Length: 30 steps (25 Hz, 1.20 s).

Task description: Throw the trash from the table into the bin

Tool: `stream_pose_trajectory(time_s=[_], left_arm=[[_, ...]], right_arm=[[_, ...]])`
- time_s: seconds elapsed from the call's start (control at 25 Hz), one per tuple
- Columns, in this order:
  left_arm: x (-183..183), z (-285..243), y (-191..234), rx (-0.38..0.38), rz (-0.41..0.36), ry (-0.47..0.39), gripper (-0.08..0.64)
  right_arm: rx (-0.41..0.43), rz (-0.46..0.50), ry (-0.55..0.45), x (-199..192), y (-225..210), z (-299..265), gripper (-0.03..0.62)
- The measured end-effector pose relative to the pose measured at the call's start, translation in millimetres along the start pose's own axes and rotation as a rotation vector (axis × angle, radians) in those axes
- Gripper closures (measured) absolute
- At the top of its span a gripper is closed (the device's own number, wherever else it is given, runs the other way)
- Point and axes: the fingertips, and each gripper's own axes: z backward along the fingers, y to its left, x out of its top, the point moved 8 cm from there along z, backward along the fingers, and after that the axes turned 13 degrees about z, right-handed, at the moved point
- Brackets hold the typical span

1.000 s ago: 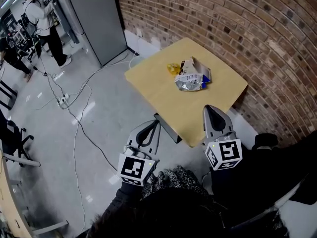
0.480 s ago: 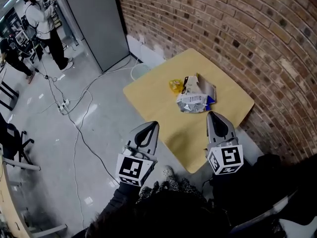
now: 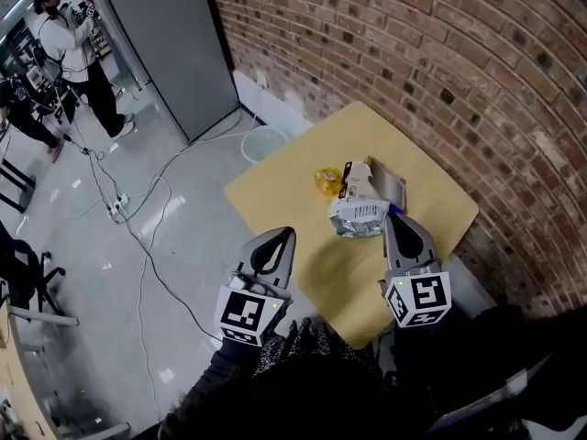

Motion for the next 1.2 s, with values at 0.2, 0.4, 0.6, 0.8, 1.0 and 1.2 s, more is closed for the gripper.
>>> stream_pose_trajectory(time_s=[0.2,0.4,0.6,0.8,1.0,1.2], left_arm=[[1.6,-18.0,24.6,-0.037,0.015,0.009,0.554],[9.2,-49.2,57.6,-0.139,0.009,0.032,0.554],[25.1,-77.2,103.5,-0.261,0.001,0.058,0.554],[41.3,-100.9,136.0,-0.388,-0.015,0.079,0.554],[43.4,-118.2,146.9,-0.494,-0.015,0.100,0.554],[39.9,-123.5,148.0,-0.582,-0.025,0.135,0.554]], right_arm=[[-0.028,0.002,0.040,-3.1,4.7,-18.4,0.581],[-0.118,0.010,0.092,-1.4,7.6,-37.2,0.581],[-0.268,-0.001,0.128,12.6,21.1,-54.1,0.581],[-0.387,-0.001,0.185,28.2,42.8,-69.2,0.581],[-0.481,-0.006,0.218,30.1,59.4,-70.2,0.581],[-0.553,-0.036,0.276,23.4,73.7,-62.6,0.580]])
